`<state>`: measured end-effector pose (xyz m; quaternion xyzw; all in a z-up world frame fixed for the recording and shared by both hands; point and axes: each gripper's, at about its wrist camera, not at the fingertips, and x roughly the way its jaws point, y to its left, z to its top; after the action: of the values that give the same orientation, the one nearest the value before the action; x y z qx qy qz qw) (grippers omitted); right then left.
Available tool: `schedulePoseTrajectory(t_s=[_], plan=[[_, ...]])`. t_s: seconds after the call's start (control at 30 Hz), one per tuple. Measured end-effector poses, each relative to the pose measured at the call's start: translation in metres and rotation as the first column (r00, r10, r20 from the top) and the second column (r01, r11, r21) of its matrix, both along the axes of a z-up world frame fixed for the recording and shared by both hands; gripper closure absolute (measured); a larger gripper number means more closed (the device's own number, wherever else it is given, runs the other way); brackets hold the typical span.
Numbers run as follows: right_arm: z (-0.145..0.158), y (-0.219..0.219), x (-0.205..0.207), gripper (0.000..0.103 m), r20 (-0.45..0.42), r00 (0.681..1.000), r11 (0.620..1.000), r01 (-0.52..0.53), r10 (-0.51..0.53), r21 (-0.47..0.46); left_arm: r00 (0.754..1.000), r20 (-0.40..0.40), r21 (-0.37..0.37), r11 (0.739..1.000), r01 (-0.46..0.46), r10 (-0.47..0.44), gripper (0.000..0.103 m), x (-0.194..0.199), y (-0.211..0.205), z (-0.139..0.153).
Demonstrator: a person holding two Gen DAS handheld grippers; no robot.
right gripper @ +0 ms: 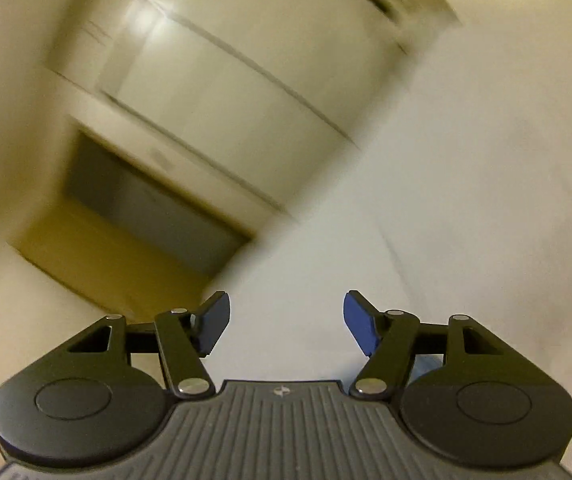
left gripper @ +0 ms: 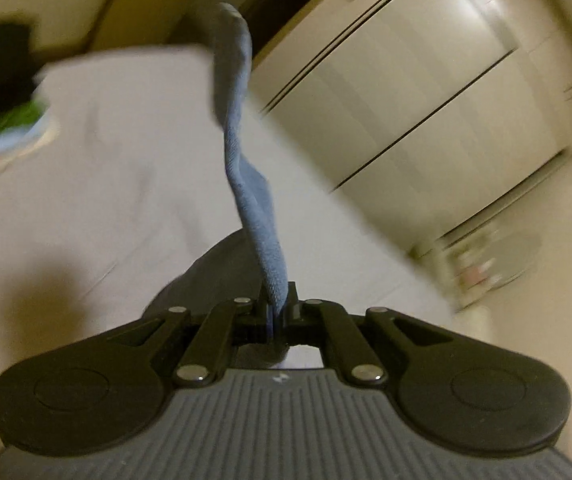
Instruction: Fold clothes
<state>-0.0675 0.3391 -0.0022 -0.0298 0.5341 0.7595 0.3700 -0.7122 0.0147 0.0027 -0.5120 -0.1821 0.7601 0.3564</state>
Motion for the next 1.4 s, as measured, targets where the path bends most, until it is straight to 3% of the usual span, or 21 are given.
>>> schedulePoseTrajectory(t_s=[0.07, 0.13, 0.17, 0.27, 0.33, 0.4, 0.53, 0.6, 0.67, 0.73, 0.8, 0.87, 0.93, 1.03, 1.13, 1.23, 1.4], plan=[[-0.068, -0.024, -0.020, 0.037, 0.051, 0.999, 0.981, 0.010, 0.000, -0.195, 0.993, 0.110, -0.086, 0.996, -0.028, 0.037, 0.102, 0.000, -0.021, -0.055], [-0.133, -0.051, -0.038, 0.037, 0.099, 0.995, 0.926, 0.035, 0.002, -0.376, 0.973, 0.198, -0.173, 0.981, -0.084, 0.119, 0.102, -0.004, -0.048, -0.107], [-0.163, -0.067, -0.045, 0.037, 0.124, 0.992, 0.888, 0.054, 0.003, -0.456, 0.956, 0.235, -0.224, 0.967, -0.122, 0.175, 0.102, -0.006, -0.064, -0.131], [-0.215, -0.119, -0.054, 0.037, 0.189, 0.981, 0.805, 0.082, 0.038, -0.588, 0.896, 0.316, -0.314, 0.925, -0.211, 0.312, 0.101, -0.009, -0.104, -0.180], [-0.230, -0.130, -0.070, 0.036, 0.218, 0.971, 0.789, 0.054, 0.103, -0.612, 0.877, 0.335, -0.305, 0.921, -0.243, 0.343, 0.100, -0.010, -0.113, -0.187], [-0.223, -0.116, -0.082, 0.033, 0.262, 0.953, 0.811, 0.030, 0.154, -0.584, 0.859, 0.352, -0.293, 0.916, -0.274, 0.370, 0.099, -0.011, -0.121, -0.192], [-0.206, -0.079, -0.087, 0.022, 0.332, 0.920, 0.868, -0.019, 0.210, -0.496, 0.882, 0.311, -0.252, 0.926, -0.282, 0.354, 0.097, 0.001, -0.112, -0.172], [-0.198, -0.049, -0.090, 0.020, 0.328, 0.913, 0.886, -0.072, 0.243, -0.458, 0.893, 0.282, -0.249, 0.926, -0.285, 0.351, 0.083, 0.006, -0.102, -0.165], [-0.193, -0.029, -0.095, 0.019, 0.338, 0.892, 0.898, -0.145, 0.301, -0.417, 0.900, 0.251, -0.284, 0.916, -0.284, 0.356, 0.077, 0.011, -0.097, -0.157], [-0.191, -0.010, -0.106, 0.019, 0.383, 0.841, 0.894, -0.234, 0.383, -0.382, 0.909, 0.215, -0.320, 0.905, -0.280, 0.357, 0.077, 0.020, -0.091, -0.151], [-0.190, 0.006, -0.120, 0.019, 0.439, 0.769, 0.877, -0.332, 0.465, -0.346, 0.918, 0.178, -0.355, 0.893, -0.277, 0.355, 0.077, 0.030, -0.086, -0.146], [-0.191, 0.020, -0.133, 0.019, 0.502, 0.681, 0.846, -0.433, 0.534, -0.312, 0.938, 0.100, -0.394, 0.879, -0.269, 0.332, 0.074, 0.044, -0.077, -0.134], [-0.193, 0.035, -0.147, 0.019, 0.565, 0.579, 0.798, -0.531, 0.587, -0.284, 0.948, 0.074, -0.414, 0.875, -0.252, 0.308, 0.062, 0.054, -0.067, -0.129], [-0.198, 0.057, -0.170, 0.020, 0.630, 0.449, 0.721, -0.638, 0.633, -0.270, 0.930, 0.147, -0.418, 0.873, -0.250, 0.337, 0.060, 0.052, -0.060, -0.145], [-0.204, 0.075, -0.199, 0.022, 0.672, 0.348, 0.640, -0.728, 0.653, -0.245, 0.897, 0.215, -0.419, 0.866, -0.272, 0.386, 0.061, 0.042, -0.056, -0.164], [-0.216, 0.093, -0.226, 0.024, 0.672, 0.293, 0.587, -0.766, 0.680, -0.261, 0.891, 0.239, -0.436, 0.862, -0.258, 0.387, 0.060, 0.026, -0.047, -0.168], [-0.229, 0.113, -0.268, 0.027, 0.688, 0.173, 0.485, -0.825, 0.704, -0.290, 0.881, 0.277, -0.468, 0.855, -0.225, 0.383, 0.058, -0.002, -0.027, -0.176]])
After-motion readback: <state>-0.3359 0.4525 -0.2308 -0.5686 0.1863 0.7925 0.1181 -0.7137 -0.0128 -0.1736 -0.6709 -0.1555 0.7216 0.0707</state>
